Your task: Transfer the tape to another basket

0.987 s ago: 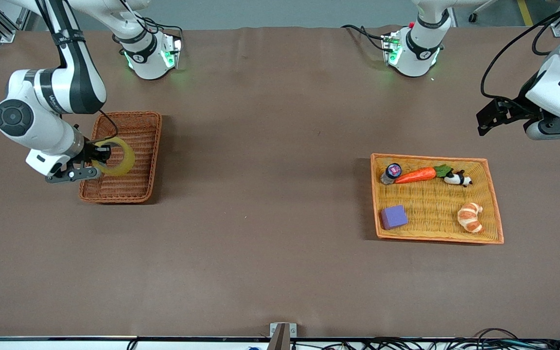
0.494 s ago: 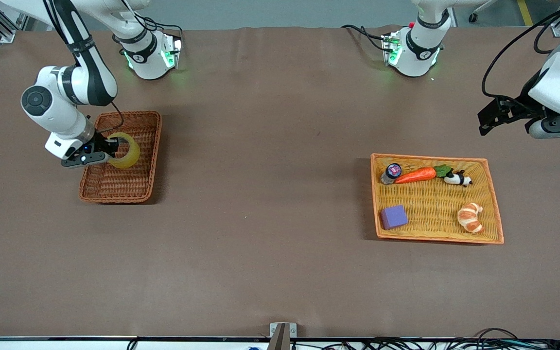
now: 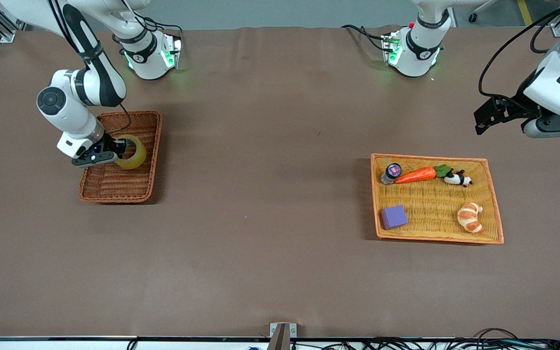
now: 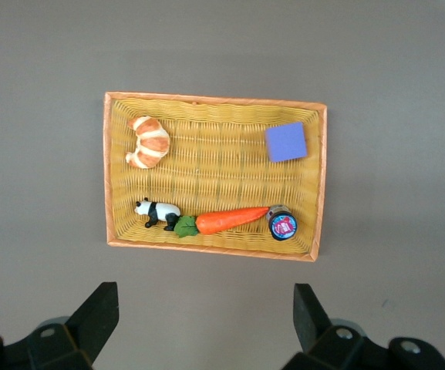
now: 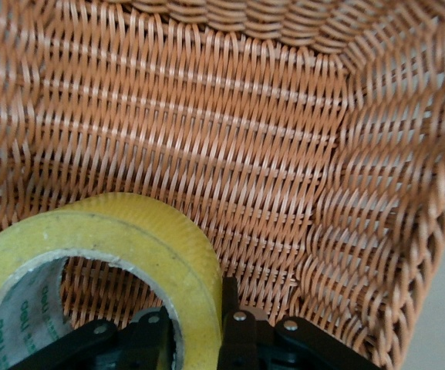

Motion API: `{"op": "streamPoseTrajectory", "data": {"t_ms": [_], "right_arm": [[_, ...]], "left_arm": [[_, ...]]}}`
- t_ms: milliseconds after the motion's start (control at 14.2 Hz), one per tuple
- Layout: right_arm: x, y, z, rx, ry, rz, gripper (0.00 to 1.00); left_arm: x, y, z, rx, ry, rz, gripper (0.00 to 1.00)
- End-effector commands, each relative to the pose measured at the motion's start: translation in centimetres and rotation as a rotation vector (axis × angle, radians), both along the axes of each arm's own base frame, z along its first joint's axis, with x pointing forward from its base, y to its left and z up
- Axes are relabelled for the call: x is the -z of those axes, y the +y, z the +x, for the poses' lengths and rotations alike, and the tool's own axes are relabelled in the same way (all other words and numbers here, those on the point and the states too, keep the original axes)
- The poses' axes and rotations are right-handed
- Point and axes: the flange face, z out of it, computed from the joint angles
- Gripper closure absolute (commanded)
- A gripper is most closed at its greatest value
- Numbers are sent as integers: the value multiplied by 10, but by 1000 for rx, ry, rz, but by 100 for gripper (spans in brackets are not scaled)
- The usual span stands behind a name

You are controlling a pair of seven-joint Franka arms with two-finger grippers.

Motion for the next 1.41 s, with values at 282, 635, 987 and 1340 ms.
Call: {"op": "streamPoseTrajectory", "data": {"t_ms": [282, 635, 987, 1340], "right_arm": [[-104, -15, 37, 44, -28, 4, 0], [-241, -38, 98, 113, -90, 4, 0], [-349, -44, 117, 312, -124, 88, 0], [-422, -16, 124, 334, -114, 72, 0]], "left_arm": [[-11, 1, -13, 88, 16, -25, 0], [-14, 3, -12, 111, 10, -22, 0], [-24, 3, -9, 104, -12, -20, 0], [-24, 1, -9, 108, -13, -15, 0]]}}
